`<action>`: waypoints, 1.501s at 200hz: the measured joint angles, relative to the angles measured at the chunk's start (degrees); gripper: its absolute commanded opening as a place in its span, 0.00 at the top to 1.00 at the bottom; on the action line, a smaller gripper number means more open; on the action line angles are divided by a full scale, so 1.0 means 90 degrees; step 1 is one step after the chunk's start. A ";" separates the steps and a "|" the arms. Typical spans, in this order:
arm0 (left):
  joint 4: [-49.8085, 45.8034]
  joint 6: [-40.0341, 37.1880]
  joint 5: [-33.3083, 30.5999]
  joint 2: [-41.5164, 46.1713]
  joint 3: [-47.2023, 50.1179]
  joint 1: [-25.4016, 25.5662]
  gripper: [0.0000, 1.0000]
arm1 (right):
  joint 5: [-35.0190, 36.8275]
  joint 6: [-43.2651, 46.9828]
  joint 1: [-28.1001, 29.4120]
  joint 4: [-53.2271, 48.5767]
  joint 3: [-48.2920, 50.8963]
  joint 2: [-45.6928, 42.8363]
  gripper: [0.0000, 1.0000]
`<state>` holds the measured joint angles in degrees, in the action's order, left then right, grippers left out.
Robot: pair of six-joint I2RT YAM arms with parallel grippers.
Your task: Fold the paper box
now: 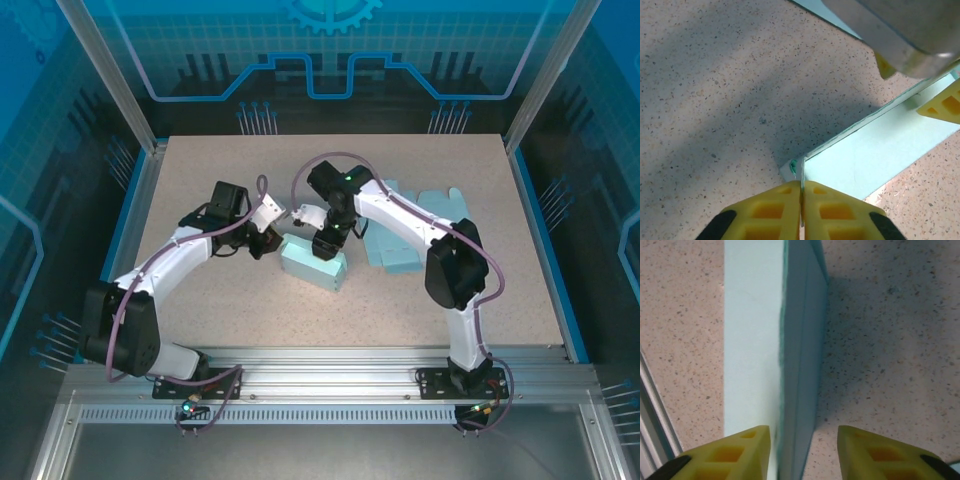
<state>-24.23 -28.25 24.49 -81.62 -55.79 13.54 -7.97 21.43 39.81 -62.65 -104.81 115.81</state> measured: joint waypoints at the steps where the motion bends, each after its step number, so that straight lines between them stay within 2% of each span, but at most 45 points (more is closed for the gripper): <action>1: 0.0002 -0.0005 -0.0012 0.0000 0.0000 0.0002 0.96 | 0.0000 0.0000 0.0000 0.0000 0.0000 0.0000 0.51; 31: 0.0141 0.0175 -0.0257 0.0041 0.0017 0.0163 0.97 | 0.0379 -0.0588 0.0010 0.0316 0.0352 -0.0600 0.50; 57: 0.0299 0.0379 -0.0563 0.0085 0.0075 0.0367 0.97 | 0.0763 -0.1593 0.0049 0.0770 0.0886 -0.1644 0.50; 97: 0.0435 0.0945 -0.0991 0.0087 0.0075 0.0644 0.97 | 0.1447 -0.3364 0.0070 0.1622 0.2693 -0.3823 0.51; 124: 0.0512 0.1336 -0.1180 0.0090 0.0075 0.0804 0.98 | 0.1596 -0.4308 0.0073 0.1972 0.3755 -0.4520 0.51; 160: 0.0539 0.1921 -0.1632 0.0119 0.0080 0.0967 0.99 | 0.1698 -0.5338 0.0153 0.2237 0.4529 -0.4566 0.52; 206: 0.0610 0.2341 -0.1967 0.0223 0.0185 0.0974 0.99 | 0.2103 -0.5882 0.0381 0.2276 0.4282 -0.4056 0.52; 248: 0.0612 0.2438 -0.2030 0.0291 0.0219 0.0974 0.99 | 0.2545 -0.5829 0.0362 0.2098 0.3655 -0.3453 0.51; 300: 0.0680 0.2414 -0.2038 0.0359 0.0219 0.1066 1.00 | 0.2380 -0.4794 -0.0211 0.2132 0.3041 -0.3288 0.49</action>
<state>-18.11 -6.52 6.15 -78.39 -53.82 23.14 13.45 -21.71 37.91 -43.46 -77.45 86.21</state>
